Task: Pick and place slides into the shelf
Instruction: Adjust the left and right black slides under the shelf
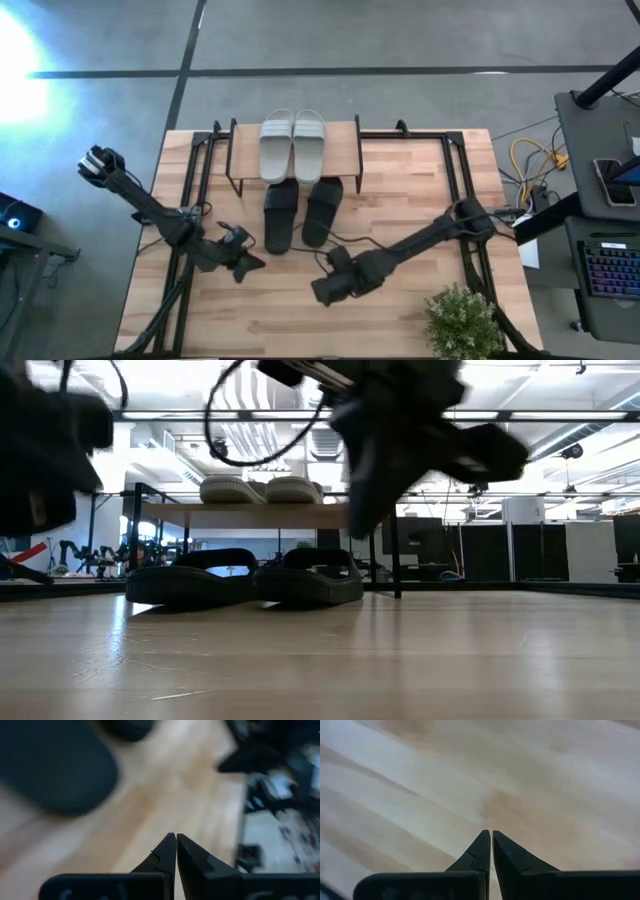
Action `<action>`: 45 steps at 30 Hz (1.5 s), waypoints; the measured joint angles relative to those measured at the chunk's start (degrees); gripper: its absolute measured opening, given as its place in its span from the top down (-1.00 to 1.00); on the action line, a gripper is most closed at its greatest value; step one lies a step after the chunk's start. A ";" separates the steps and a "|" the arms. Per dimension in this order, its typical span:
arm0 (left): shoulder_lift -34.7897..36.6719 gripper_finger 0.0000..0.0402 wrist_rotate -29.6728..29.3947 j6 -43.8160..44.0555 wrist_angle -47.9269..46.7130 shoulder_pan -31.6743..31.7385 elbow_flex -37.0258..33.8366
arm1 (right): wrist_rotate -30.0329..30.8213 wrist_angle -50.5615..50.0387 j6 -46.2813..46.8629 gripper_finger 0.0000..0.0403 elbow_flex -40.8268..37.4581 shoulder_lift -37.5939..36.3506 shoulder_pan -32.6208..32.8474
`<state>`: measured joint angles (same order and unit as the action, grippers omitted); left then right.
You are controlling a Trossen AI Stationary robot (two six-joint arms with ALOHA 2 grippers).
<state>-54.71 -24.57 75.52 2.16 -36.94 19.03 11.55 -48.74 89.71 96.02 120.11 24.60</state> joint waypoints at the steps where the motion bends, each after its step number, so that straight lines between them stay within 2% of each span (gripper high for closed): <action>1: -0.36 1.00 -0.15 1.19 -0.58 0.70 -0.47 | -0.02 -1.37 1.21 0.94 -0.23 -0.08 0.35; 5: -0.36 1.00 -2.21 7.13 -10.72 2.26 -0.90 | 0.02 -3.93 4.20 0.94 -0.49 -0.51 1.60; 8: 0.76 1.00 -7.09 11.14 -19.02 2.55 -0.99 | 0.18 -5.10 5.75 0.94 -0.51 -0.61 2.27; 11: 2.34 1.00 -9.88 10.99 -22.50 4.04 -1.16 | 0.37 -5.05 5.88 0.94 -0.64 -0.61 2.45; 13: 2.98 1.00 -9.65 9.07 -22.07 6.24 -1.79 | 0.52 -5.09 5.84 0.94 -0.77 -0.61 2.43; 19: 1.26 1.00 -3.22 1.16 -15.70 14.72 -4.71 | 2.03 -5.14 5.82 0.94 -1.37 -0.61 2.02; 24: -0.08 1.00 -3.12 -3.34 -14.66 20.04 -4.81 | 2.03 -5.08 5.69 0.94 -1.54 -0.61 1.86; 33: -1.91 1.00 -0.85 -15.47 -5.55 29.04 -4.81 | 2.03 -5.11 5.84 0.94 -1.61 -0.61 1.86; 45: -5.41 1.00 2.59 -25.33 3.90 32.49 -4.81 | 2.08 -5.11 5.79 0.94 -1.61 -0.61 1.88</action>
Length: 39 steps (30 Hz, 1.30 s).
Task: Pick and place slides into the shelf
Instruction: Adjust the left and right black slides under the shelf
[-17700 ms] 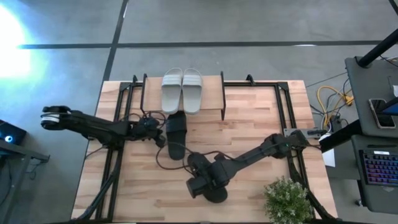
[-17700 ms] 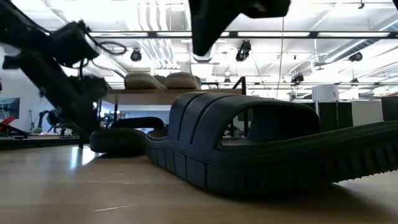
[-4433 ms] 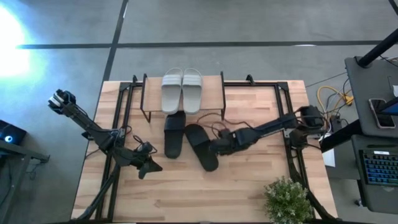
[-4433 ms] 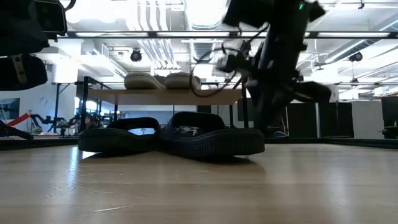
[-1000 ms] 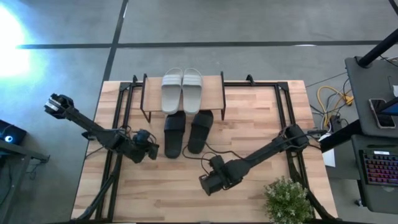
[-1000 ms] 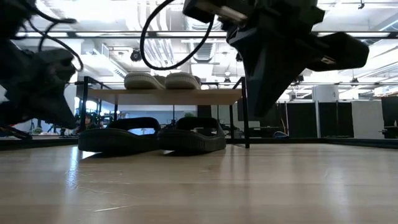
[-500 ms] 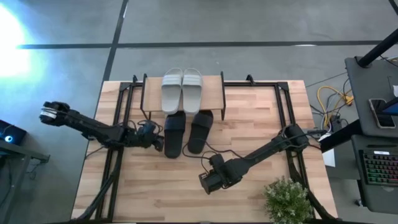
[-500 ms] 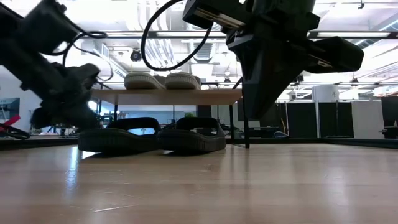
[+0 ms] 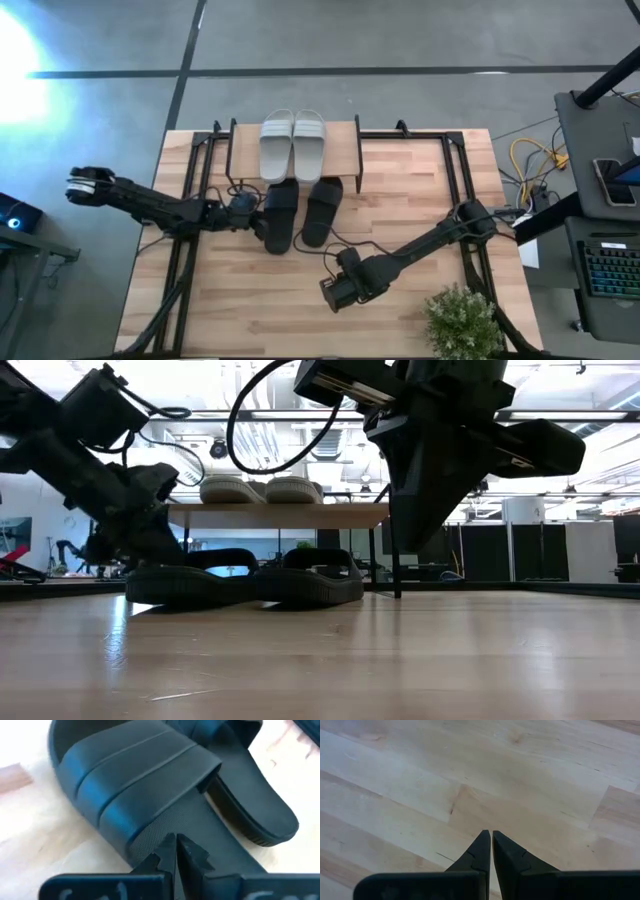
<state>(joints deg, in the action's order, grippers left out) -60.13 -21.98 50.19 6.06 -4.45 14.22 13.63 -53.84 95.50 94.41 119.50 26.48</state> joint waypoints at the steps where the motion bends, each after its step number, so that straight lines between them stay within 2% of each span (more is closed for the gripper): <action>1: -0.18 1.00 0.02 -0.99 0.25 0.00 0.00 | 0.00 0.00 0.00 0.94 0.00 0.00 0.00; 9: -0.15 1.00 1.57 -3.41 -0.97 0.00 -0.11 | 0.00 -0.02 -0.11 0.94 0.00 -0.13 0.00; 14: 3.54 1.00 10.52 -5.71 -3.31 -0.30 -0.11 | -0.01 -0.17 -0.21 0.94 0.00 -0.23 0.07; 16: 5.47 1.00 12.34 -6.46 -5.14 -0.73 -0.11 | -0.02 -0.30 -0.51 0.94 0.00 -0.24 0.11; 20: 9.48 1.00 12.03 -9.29 -11.61 -0.81 -0.11 | -0.02 -0.77 -0.61 0.94 0.00 -0.25 0.11; 25: 11.83 1.00 7.90 -12.71 -24.05 -0.75 -0.52 | -0.02 -1.47 -1.05 0.94 0.00 -0.26 0.11; 31: 10.68 1.00 6.93 -19.06 -17.27 -0.39 -0.95 | -0.02 -1.86 -1.73 0.94 0.00 -0.26 -0.11; 39: 1.17 1.00 6.69 -20.82 -13.24 2.21 -1.11 | -0.04 -2.71 -3.15 0.94 -0.02 -0.26 -0.67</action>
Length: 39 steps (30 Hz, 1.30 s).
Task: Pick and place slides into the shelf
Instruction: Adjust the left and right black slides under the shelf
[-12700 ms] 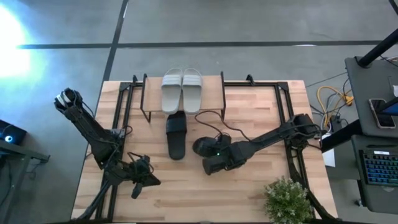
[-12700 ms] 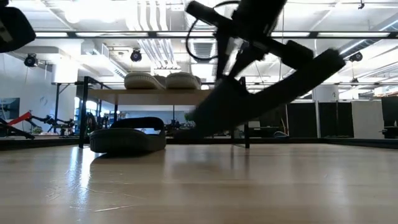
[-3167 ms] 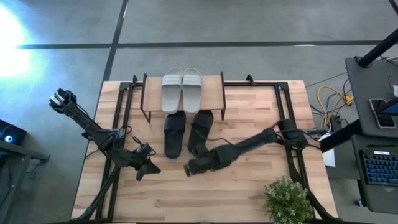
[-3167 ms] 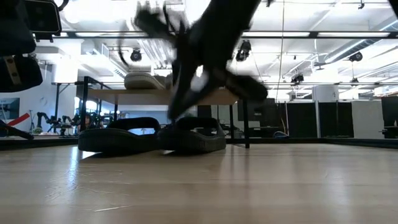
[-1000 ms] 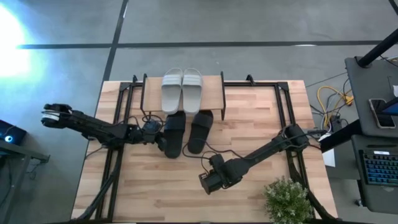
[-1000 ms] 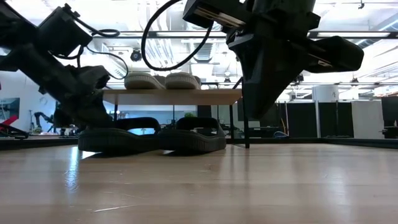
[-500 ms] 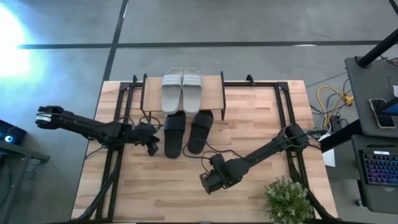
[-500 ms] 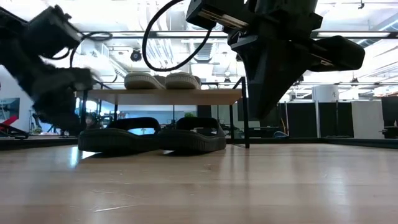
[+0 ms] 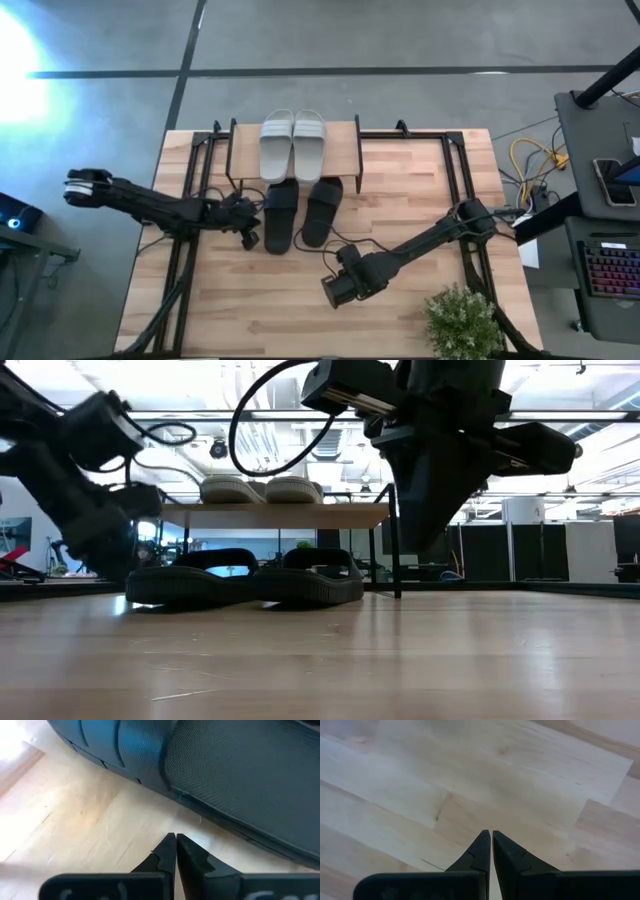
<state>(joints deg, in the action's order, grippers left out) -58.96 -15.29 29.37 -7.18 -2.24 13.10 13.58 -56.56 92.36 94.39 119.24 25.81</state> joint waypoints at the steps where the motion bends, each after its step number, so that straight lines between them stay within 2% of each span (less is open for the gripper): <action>1: -0.91 1.00 -0.01 -0.02 1.07 0.06 0.00 | -0.01 -0.21 -0.02 0.94 -0.02 0.00 0.02; 7: -5.54 1.00 0.13 -1.78 11.47 1.13 0.17 | -0.02 -0.51 -0.14 0.94 -0.02 0.00 0.03; 13: -7.71 1.00 -0.02 -1.70 11.15 2.79 0.48 | 1.30 -3.07 0.09 0.94 -0.02 0.00 0.03; 18: -2.50 1.00 1.00 1.38 4.51 2.36 1.78 | 5.28 -8.02 -1.52 0.94 -0.04 0.00 -1.13; 22: 6.26 1.00 3.55 3.79 -3.92 0.22 6.18 | 2.03 -6.29 -11.00 0.94 -1.16 -0.07 -5.17; 27: 17.03 1.00 8.97 4.83 -3.79 -5.07 10.14 | 1.93 -3.04 -25.83 0.94 -2.28 -0.07 -11.39; 32: 23.66 1.00 8.62 6.38 -3.74 -10.70 11.63 | 10.17 -3.15 -48.67 0.94 -2.39 -0.07 -14.27; 35: 25.73 1.00 6.53 7.93 -3.79 -13.01 11.77 | 10.91 -2.42 -59.60 0.94 -3.08 0.09 -15.40; 39: 26.57 1.00 2.52 9.30 -3.69 -14.50 12.19 | 10.70 2.05 -69.11 0.94 -5.58 0.86 -17.62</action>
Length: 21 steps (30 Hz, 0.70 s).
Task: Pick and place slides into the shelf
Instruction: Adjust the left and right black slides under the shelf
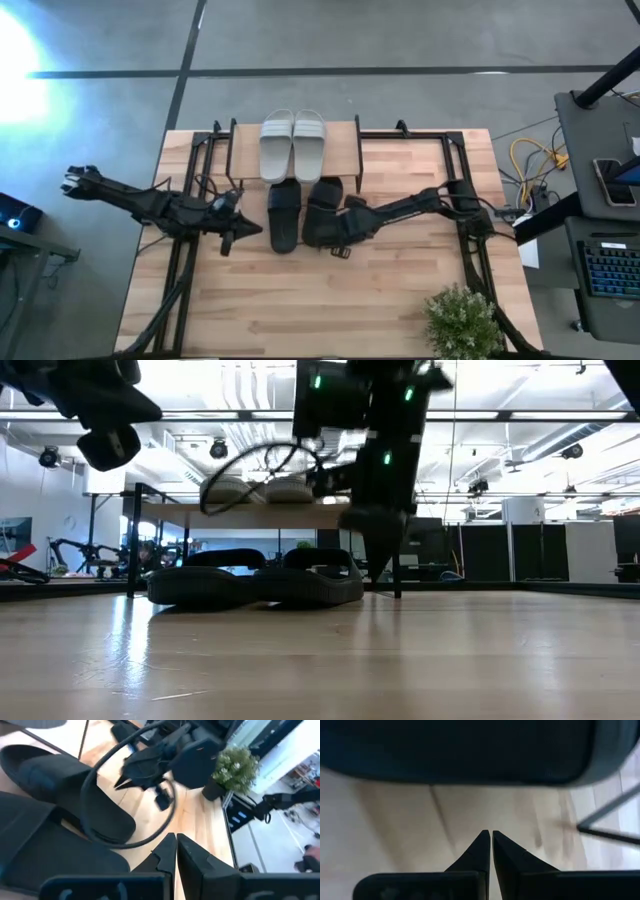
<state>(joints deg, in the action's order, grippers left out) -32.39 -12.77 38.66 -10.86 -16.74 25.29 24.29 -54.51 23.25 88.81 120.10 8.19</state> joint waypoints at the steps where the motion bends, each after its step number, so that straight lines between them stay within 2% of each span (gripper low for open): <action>1: -0.02 1.00 -0.57 0.00 0.18 -0.16 0.09 | -0.04 1.51 -1.70 0.94 -0.73 0.13 -0.50; 7: -1.59 1.00 -2.45 0.06 0.59 -0.19 0.09 | 2.54 5.30 -7.58 0.94 -1.94 1.14 -3.25; 14: -5.20 1.00 -2.61 0.19 3.69 -0.19 0.03 | 2.88 12.75 -18.38 0.94 -1.99 2.78 -4.78; 21: -8.57 1.00 -2.55 3.27 0.16 -0.19 -0.09 | 2.85 14.48 -23.56 0.94 -1.96 3.49 -4.81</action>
<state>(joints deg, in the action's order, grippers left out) -40.96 -15.32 41.93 -10.70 -16.93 25.20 27.14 -40.03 -0.31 86.85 123.59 3.39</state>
